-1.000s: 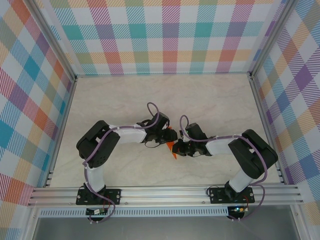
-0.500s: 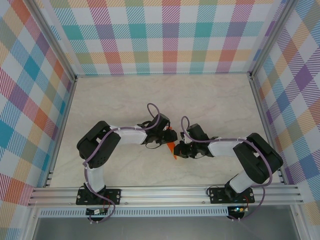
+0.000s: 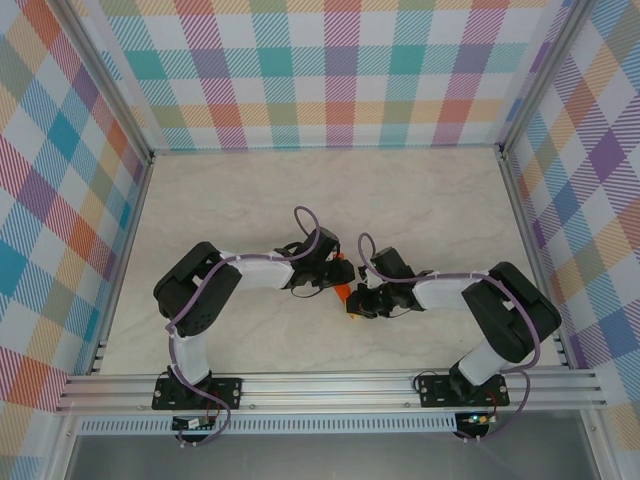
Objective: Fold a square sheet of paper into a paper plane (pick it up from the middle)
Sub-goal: Fold the wing for the fifth time at the center of the table.
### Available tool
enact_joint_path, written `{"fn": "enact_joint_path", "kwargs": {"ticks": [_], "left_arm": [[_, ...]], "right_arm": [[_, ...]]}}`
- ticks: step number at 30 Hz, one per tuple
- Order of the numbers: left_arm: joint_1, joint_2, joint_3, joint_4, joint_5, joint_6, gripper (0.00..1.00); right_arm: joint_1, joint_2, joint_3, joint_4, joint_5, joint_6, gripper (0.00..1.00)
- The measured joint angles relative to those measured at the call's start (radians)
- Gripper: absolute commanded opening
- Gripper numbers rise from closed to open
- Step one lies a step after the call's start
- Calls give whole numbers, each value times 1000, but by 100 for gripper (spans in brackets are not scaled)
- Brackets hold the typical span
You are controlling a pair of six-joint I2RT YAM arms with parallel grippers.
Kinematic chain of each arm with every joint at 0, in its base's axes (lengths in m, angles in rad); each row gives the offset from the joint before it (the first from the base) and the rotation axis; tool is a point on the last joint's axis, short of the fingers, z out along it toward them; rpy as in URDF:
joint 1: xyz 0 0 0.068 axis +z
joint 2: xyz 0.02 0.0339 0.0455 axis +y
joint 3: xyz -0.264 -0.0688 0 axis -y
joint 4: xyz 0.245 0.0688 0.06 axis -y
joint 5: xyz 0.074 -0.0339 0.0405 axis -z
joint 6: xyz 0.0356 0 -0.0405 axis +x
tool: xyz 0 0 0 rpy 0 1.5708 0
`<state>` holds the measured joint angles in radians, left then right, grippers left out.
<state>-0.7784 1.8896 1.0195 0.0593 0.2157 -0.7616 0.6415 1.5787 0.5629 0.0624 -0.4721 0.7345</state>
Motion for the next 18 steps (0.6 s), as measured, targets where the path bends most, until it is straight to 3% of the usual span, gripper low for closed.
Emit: {"fn": "enact_joint_path", "kwargs": {"ticks": [18], "left_arm": [[0, 0, 3, -4, 0, 18, 37]], "right_arm": [[0, -176, -145, -15, 33, 6, 19]]}}
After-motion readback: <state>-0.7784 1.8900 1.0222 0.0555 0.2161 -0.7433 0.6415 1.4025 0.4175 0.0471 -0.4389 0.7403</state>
